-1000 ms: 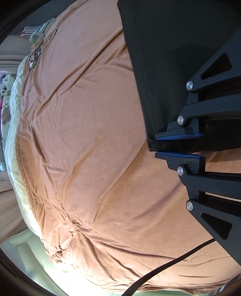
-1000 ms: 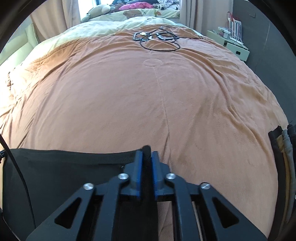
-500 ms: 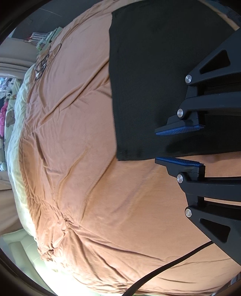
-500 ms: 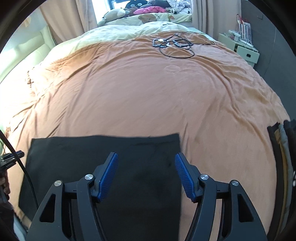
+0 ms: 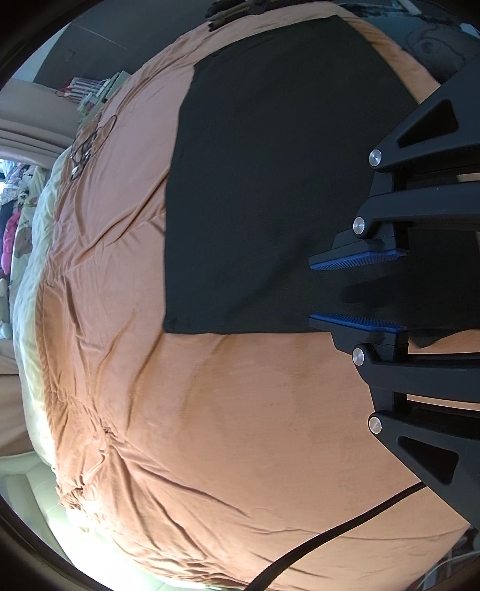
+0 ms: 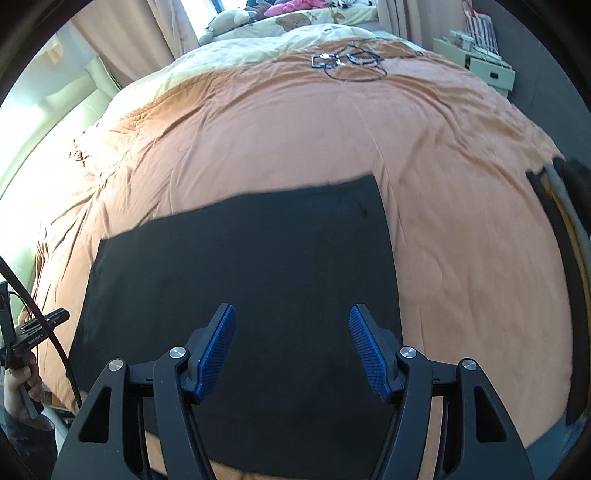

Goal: Fold small clothes
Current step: 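Move both open grippers to the folded edge of the shirt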

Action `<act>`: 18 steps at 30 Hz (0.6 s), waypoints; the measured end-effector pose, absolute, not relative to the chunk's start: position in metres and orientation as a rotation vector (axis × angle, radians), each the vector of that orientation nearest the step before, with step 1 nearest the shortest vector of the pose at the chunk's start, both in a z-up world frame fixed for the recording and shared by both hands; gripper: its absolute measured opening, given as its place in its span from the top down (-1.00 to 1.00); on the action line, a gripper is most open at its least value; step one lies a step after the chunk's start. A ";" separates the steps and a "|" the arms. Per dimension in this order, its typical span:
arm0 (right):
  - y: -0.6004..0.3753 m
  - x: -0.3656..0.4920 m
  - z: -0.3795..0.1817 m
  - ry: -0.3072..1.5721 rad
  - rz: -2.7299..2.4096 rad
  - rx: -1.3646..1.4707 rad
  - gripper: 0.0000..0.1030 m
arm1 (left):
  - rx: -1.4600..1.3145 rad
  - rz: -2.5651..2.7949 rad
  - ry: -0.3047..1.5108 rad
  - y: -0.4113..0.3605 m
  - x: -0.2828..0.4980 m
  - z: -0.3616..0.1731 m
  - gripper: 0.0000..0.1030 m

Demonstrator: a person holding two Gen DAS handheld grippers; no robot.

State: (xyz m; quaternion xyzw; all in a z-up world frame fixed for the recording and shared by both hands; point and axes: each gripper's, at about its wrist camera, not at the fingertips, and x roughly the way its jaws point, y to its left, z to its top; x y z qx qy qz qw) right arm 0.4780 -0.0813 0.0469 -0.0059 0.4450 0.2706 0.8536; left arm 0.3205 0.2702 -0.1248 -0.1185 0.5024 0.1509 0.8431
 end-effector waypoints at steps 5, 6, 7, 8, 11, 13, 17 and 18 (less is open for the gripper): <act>-0.095 0.454 0.032 0.979 0.561 -0.009 -0.21 | -0.293 0.311 1.053 0.258 0.297 -0.133 0.50; -0.099 0.450 0.027 0.988 0.563 -0.009 -0.21 | -0.303 0.302 1.054 0.255 0.291 -0.137 0.50; -0.102 0.446 0.021 1.000 0.564 -0.011 -0.21 | -0.306 0.297 1.055 0.253 0.288 -0.140 0.50; -0.102 0.443 0.016 1.009 0.564 -0.013 -0.21 | -0.310 0.293 1.056 0.251 0.284 -0.143 0.50; -0.109 0.434 0.001 1.039 0.555 -0.033 -0.18 | -0.327 0.289 1.075 0.249 0.271 -0.155 0.50; -0.112 0.429 -0.008 1.066 0.526 -0.061 -0.16 | -0.342 0.296 1.093 0.250 0.262 -0.163 0.50; -0.120 0.421 -0.017 1.098 0.478 -0.057 -0.15 | -0.381 0.306 1.108 0.254 0.242 -0.172 0.50; -0.121 0.418 -0.017 1.098 0.475 -0.058 -0.15 | -0.389 0.303 1.107 0.255 0.238 -0.171 0.50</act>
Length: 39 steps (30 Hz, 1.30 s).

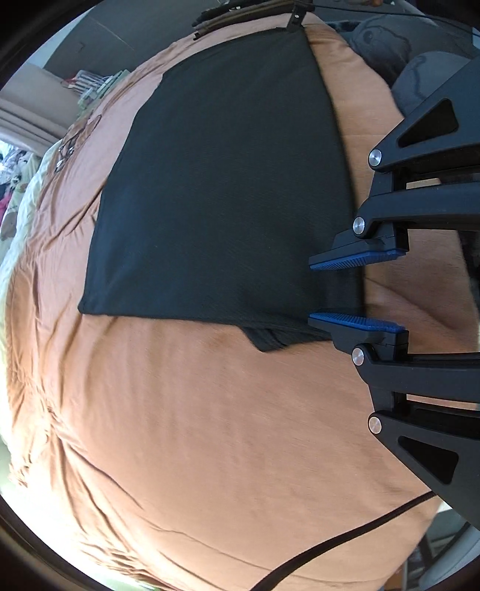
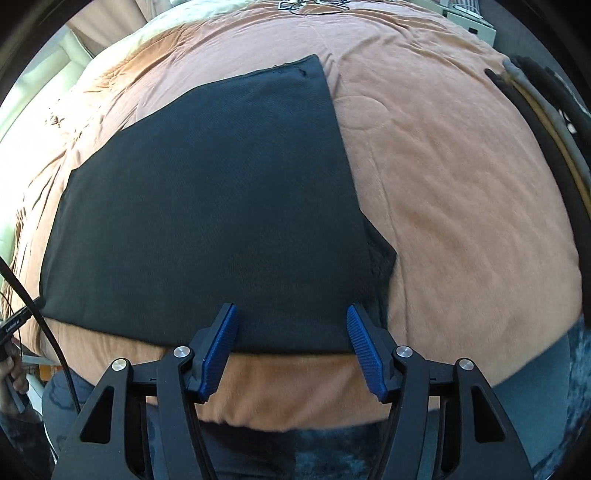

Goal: Fold small clothes
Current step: 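Move both open grippers to the folded edge of the shirt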

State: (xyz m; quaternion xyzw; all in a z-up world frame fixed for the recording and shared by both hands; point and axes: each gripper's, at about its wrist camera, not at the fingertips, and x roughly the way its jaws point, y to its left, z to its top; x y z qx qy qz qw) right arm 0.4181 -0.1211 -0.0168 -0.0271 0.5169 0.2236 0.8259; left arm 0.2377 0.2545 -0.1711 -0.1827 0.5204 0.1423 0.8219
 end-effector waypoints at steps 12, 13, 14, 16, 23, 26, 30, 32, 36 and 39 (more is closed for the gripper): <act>-0.112 0.382 0.030 0.989 0.587 0.007 0.04 | -0.479 0.323 1.030 0.260 0.199 -0.155 0.50; -0.107 0.379 0.034 0.979 0.602 0.005 0.05 | -0.500 0.324 1.019 0.262 0.197 -0.155 0.50; -0.105 0.377 0.035 0.974 0.614 0.001 0.11 | -0.512 0.325 1.013 0.263 0.196 -0.155 0.50; -0.098 0.373 0.037 0.970 0.641 0.001 0.22 | -0.543 0.328 0.997 0.266 0.193 -0.156 0.50; -0.072 0.382 0.024 0.989 0.729 0.021 0.50 | -0.685 0.324 0.989 0.281 0.186 -0.173 0.50; -0.064 0.386 0.018 1.002 0.752 0.021 0.55 | -0.735 0.317 0.985 0.285 0.184 -0.179 0.50; -0.053 0.388 0.011 1.015 0.758 -0.002 0.55 | -0.821 0.298 0.957 0.291 0.181 -0.185 0.39; -0.047 0.388 0.012 1.020 0.754 -0.006 0.55 | -0.894 0.275 0.928 0.295 0.177 -0.189 0.29; -0.041 0.385 0.012 1.031 0.752 -0.004 0.55 | -0.958 0.258 0.903 0.297 0.173 -0.189 0.27; -0.036 0.382 0.011 1.043 0.762 0.001 0.55 | -1.012 0.220 0.891 0.296 0.168 -0.191 0.27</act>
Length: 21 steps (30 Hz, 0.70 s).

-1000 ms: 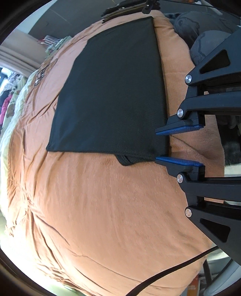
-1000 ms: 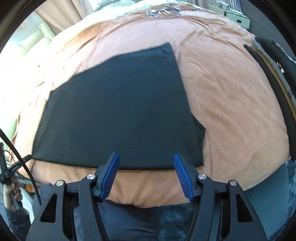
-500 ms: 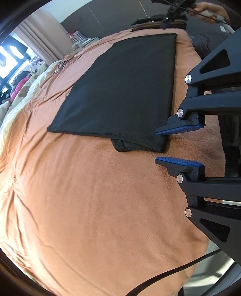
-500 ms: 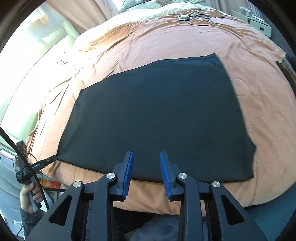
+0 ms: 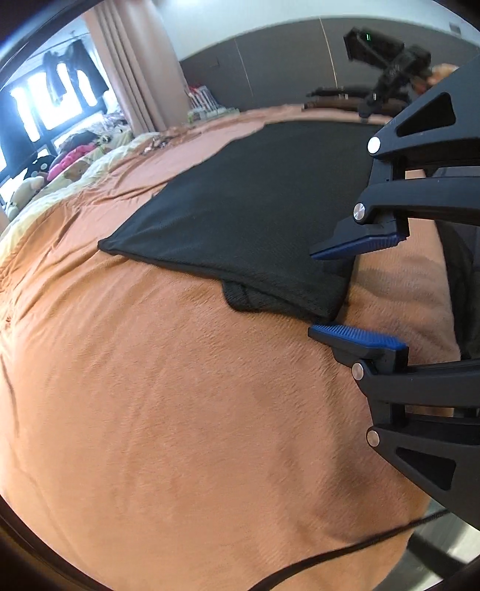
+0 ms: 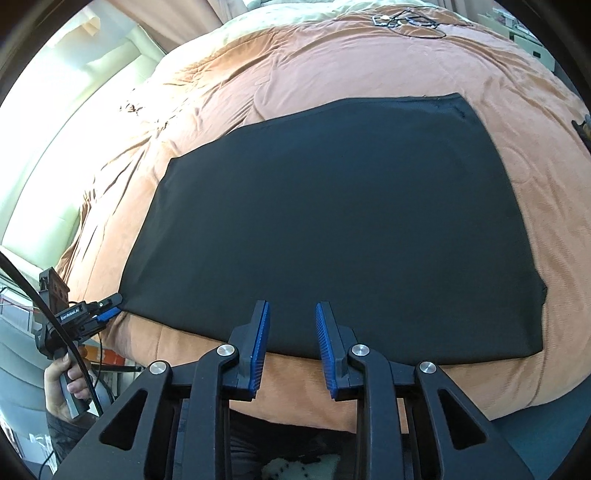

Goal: Fold small clothes
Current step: 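Move both open grippers to the folded edge of the shirt, then close both grippers on the folded edge and lift it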

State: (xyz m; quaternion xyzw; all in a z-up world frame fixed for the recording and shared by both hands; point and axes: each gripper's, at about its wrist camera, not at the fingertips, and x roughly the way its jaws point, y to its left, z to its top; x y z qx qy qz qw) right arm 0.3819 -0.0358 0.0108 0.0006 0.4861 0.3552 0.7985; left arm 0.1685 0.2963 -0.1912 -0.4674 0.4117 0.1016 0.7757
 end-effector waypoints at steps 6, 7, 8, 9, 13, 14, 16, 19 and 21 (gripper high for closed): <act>-0.023 0.387 -0.005 1.066 0.801 0.026 0.70 | -1.065 0.222 0.854 0.300 0.170 -0.193 0.28; -0.021 0.388 -0.008 1.075 0.811 0.036 0.70 | -1.076 0.227 0.842 0.302 0.169 -0.194 0.28; -0.019 0.388 -0.012 1.084 0.820 0.044 0.71 | -1.079 0.231 0.835 0.302 0.169 -0.194 0.28; -0.016 0.389 -0.016 1.097 0.830 0.052 0.72 | -1.072 0.235 0.833 0.301 0.169 -0.193 0.34; -0.005 0.387 -0.023 1.108 0.859 0.049 0.75 | -1.043 0.268 0.838 0.299 0.172 -0.193 0.77; -0.002 0.387 -0.024 1.110 0.863 0.051 0.76 | -1.042 0.266 0.833 0.299 0.171 -0.192 0.79; 0.004 0.389 -0.029 1.122 0.867 0.050 0.86 | -1.034 0.263 0.828 0.298 0.171 -0.190 0.83; 0.010 0.392 -0.036 1.136 0.862 0.041 0.88 | -1.014 0.263 0.817 0.297 0.171 -0.185 0.85; 0.015 0.392 -0.040 1.157 0.874 0.037 0.90 | -1.008 0.260 0.806 0.297 0.171 -0.181 0.86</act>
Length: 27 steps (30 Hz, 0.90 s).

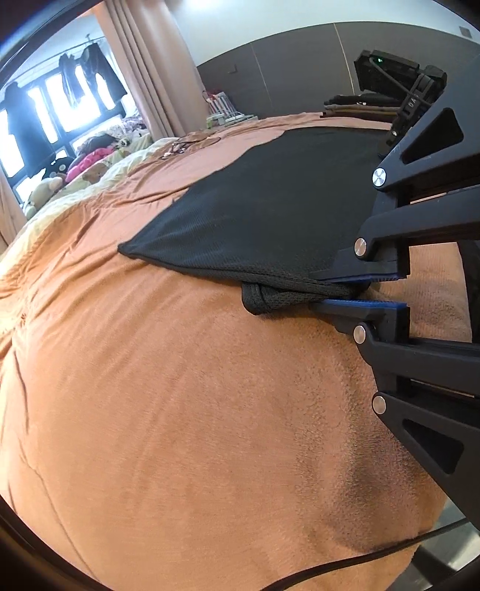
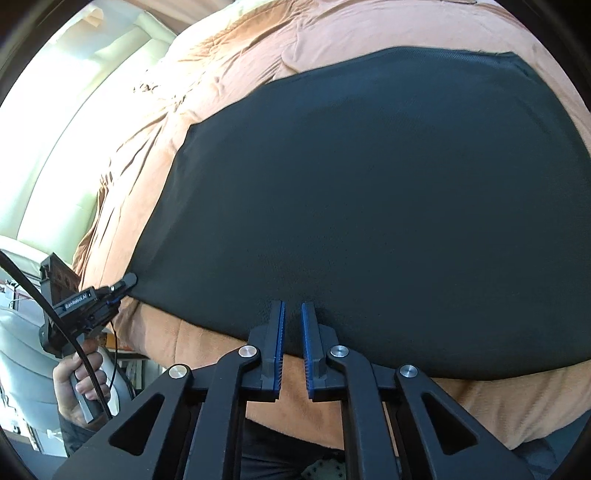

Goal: Fold small clothes
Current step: 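Close both grippers on the folded edge and lift it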

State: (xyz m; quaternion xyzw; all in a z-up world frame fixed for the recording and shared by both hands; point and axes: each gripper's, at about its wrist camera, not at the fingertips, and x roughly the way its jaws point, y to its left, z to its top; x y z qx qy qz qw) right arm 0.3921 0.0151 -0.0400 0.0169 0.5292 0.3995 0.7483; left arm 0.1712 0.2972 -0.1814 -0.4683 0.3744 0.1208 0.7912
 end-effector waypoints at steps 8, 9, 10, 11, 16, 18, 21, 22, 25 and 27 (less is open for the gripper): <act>0.033 0.398 -0.049 1.180 0.859 -0.027 0.90 | -1.024 0.248 0.754 0.296 0.170 -0.169 0.87; 0.035 0.399 -0.049 1.174 0.855 -0.022 0.90 | -1.024 0.249 0.750 0.296 0.170 -0.167 0.87; 0.038 0.403 -0.049 1.171 0.856 -0.018 0.90 | -1.024 0.251 0.746 0.296 0.168 -0.165 0.87; 0.040 0.404 -0.050 1.167 0.856 -0.018 0.90 | -1.029 0.253 0.742 0.294 0.169 -0.164 0.87; 0.051 0.415 -0.049 1.136 0.842 -0.019 0.90 | -1.052 0.280 0.717 0.292 0.167 -0.160 0.87; 0.051 0.423 -0.048 1.124 0.828 -0.014 0.90 | -1.053 0.299 0.717 0.290 0.167 -0.160 0.87; 0.061 0.437 -0.048 1.104 0.808 -0.010 0.90 | -1.057 0.339 0.726 0.288 0.167 -0.162 0.87; 0.065 0.441 -0.048 1.101 0.803 -0.008 0.90 | -1.054 0.357 0.730 0.287 0.167 -0.162 0.87; 0.073 0.451 -0.050 1.093 0.789 -0.007 0.90 | -0.998 0.409 0.745 0.279 0.170 -0.158 0.87; 0.078 0.456 -0.051 1.087 0.783 -0.008 0.90 | -0.957 0.443 0.758 0.276 0.174 -0.157 0.88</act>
